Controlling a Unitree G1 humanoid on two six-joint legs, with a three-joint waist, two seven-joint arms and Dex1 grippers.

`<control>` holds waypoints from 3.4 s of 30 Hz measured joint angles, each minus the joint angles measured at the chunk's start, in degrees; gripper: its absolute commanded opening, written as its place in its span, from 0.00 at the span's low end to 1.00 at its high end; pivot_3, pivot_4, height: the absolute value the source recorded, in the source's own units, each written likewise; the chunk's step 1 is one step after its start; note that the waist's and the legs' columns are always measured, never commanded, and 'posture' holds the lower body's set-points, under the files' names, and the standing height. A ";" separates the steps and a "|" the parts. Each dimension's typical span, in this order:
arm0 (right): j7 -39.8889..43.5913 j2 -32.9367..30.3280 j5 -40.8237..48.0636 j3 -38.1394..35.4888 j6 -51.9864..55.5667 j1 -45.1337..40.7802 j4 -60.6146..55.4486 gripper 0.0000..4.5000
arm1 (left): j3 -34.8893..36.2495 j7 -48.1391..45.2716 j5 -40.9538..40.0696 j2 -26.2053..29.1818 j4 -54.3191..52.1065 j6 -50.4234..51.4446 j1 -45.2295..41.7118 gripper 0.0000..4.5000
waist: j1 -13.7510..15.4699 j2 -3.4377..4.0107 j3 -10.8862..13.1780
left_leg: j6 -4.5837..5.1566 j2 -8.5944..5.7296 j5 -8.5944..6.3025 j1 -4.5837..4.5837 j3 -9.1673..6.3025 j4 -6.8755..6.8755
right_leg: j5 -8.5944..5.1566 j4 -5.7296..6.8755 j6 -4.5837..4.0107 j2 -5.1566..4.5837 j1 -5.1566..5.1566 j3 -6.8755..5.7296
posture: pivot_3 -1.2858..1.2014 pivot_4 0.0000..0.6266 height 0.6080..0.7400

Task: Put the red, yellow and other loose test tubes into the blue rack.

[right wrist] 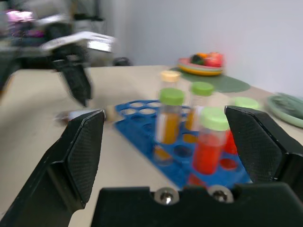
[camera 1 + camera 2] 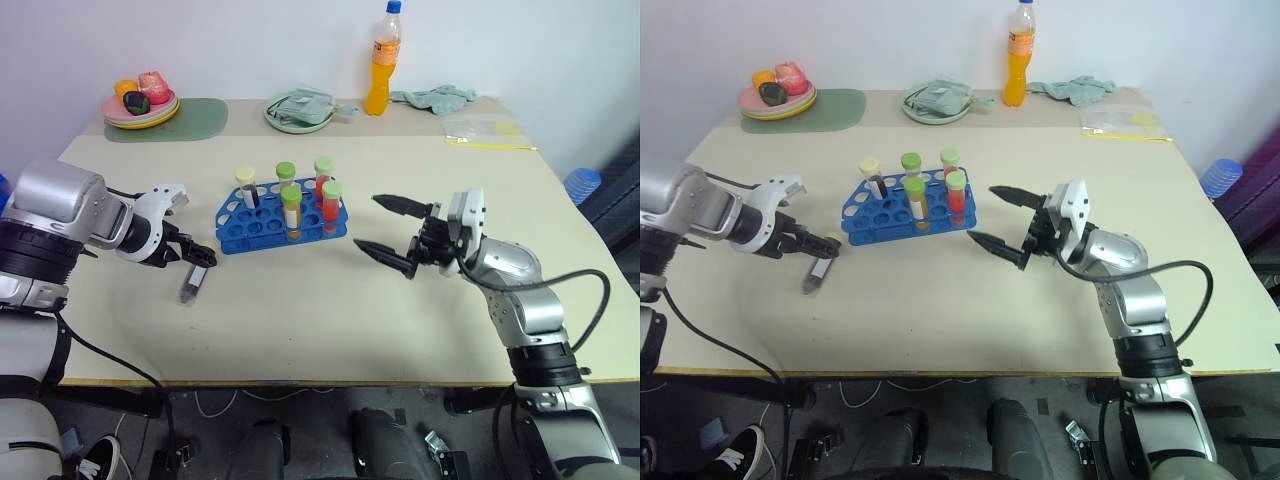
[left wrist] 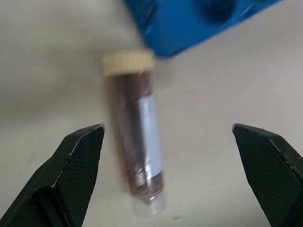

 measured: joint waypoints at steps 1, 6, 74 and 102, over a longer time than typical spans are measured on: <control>1.73 -0.95 0.16 0.22 -0.55 1.24 -1.27 1.00 | -1.69 -1.63 0.99 0.10 1.11 -0.75 -0.95 0.99 | 0.09 -0.03 0.01 | 0.00 -0.01 0.00 -0.01 0.00 0.02 | 0.00 -0.01 0.01 0.00 0.01 0.00 | 0.52 0.24 1.00; 4.37 -1.89 0.43 0.44 -2.39 2.36 -3.19 1.00 | -6.14 -7.76 5.26 0.07 4.55 -3.57 -4.42 0.99 | -0.29 -0.04 0.01 | 0.01 0.01 0.00 0.05 0.02 0.02 | 0.00 0.03 0.01 0.02 0.01 0.01 | 0.52 0.24 1.00; 1.80 -1.34 -2.77 1.73 -5.29 -2.02 5.26 1.00 | 41.15 7.64 20.05 -27.13 -25.57 -70.43 35.81 0.18 | 1.77 -0.17 -0.07 | -0.02 0.02 0.01 0.02 0.13 0.13 | 0.06 -0.01 -0.03 -0.24 0.04 0.04 | 0.52 0.24 1.00; -2.42 -2.61 -2.88 0.36 -4.15 -0.70 2.93 1.00 | 30.00 13.44 25.78 -42.54 1.20 -104.20 32.44 0.18 | 1.52 -0.19 -0.10 | 0.00 0.02 0.01 0.07 0.14 0.15 | 0.07 0.03 -0.02 -0.10 0.06 0.03 | 0.52 0.24 1.00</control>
